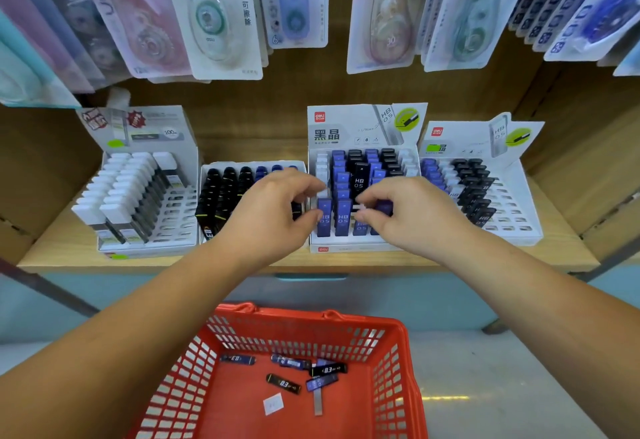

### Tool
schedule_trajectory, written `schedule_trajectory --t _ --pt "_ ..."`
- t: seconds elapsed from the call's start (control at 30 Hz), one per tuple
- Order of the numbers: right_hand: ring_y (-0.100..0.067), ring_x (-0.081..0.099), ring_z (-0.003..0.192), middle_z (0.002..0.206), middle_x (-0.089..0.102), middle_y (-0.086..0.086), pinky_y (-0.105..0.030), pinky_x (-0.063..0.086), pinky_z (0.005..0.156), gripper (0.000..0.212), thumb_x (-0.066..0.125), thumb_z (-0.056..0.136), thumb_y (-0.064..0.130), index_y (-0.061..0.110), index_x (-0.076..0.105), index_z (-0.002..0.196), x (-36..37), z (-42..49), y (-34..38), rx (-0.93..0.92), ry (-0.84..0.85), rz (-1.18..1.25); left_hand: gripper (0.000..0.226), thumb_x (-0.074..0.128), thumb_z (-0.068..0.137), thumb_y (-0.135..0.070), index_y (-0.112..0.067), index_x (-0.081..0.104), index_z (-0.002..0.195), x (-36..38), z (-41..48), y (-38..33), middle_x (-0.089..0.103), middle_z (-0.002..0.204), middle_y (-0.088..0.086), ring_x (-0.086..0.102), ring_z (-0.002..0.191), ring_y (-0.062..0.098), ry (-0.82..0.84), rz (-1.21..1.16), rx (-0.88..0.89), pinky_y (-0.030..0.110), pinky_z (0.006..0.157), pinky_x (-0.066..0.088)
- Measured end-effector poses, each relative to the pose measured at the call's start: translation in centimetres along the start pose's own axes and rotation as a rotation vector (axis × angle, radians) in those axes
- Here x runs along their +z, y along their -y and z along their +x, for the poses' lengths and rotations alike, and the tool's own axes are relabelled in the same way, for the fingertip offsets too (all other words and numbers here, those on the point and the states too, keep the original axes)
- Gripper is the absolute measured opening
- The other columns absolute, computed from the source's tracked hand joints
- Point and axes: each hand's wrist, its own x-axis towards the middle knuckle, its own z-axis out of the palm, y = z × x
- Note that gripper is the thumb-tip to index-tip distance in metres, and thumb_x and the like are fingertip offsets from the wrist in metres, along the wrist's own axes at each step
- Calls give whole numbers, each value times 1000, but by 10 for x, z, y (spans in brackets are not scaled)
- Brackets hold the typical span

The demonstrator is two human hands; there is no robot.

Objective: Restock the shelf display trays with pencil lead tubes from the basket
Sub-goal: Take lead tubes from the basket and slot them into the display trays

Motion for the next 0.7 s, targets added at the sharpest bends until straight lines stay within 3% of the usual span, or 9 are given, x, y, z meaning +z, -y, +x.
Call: schedule_trajectory --t 0.13,0.23,0.33,0.47,0.6,0.7 --pt "-11 61 88 90 63 15 -42 55 80 12 69 92 43 32 74 94 -8 -21 17 -85 -102 26 21 78 86 -10 -15 73 106 -15 -25 -6 64 86 -7 61 77 11 -113 -8 39 9 74 44" --pt "-9 61 88 91 62 13 -41 54 77 21 61 90 52 33 72 91 3 -53 33 -119 -48 25 12 75 88 -11 -18 72 97 -11 -64 -4 65 77 -10 62 71 11 -92 -91 -60 15 67 47" --pt "-3 66 86 85 70 19 -40 56 79 38 49 79 64 34 72 87 43 -84 41 -48 171 115 5 73 90 -19 -23 72 92 15 -106 18 66 73 -13 62 69 6 160 -76 -214 22 66 50" --pt "-7 67 77 78 71 12 -39 57 78 23 68 83 50 28 71 86 132 -110 24 76 500 127 8 68 85 -18 -18 76 85 73 -171 71 75 81 -2 71 80 20 451 -16 -416 31 74 55" --pt "-17 69 79 81 73 4 -40 56 75 22 67 84 46 24 70 86 224 -120 -9 197 581 110 29 52 74 -31 -17 75 84 132 -234 122 78 89 6 72 91 29 618 -6 -629 35 80 56" --pt "-19 67 74 71 69 3 -36 53 70 26 72 89 37 20 65 71 293 -131 -22 430 509 227 23 56 83 -27 -17 75 93 169 -269 150 77 101 8 71 100 30 654 0 -740 35 84 56"
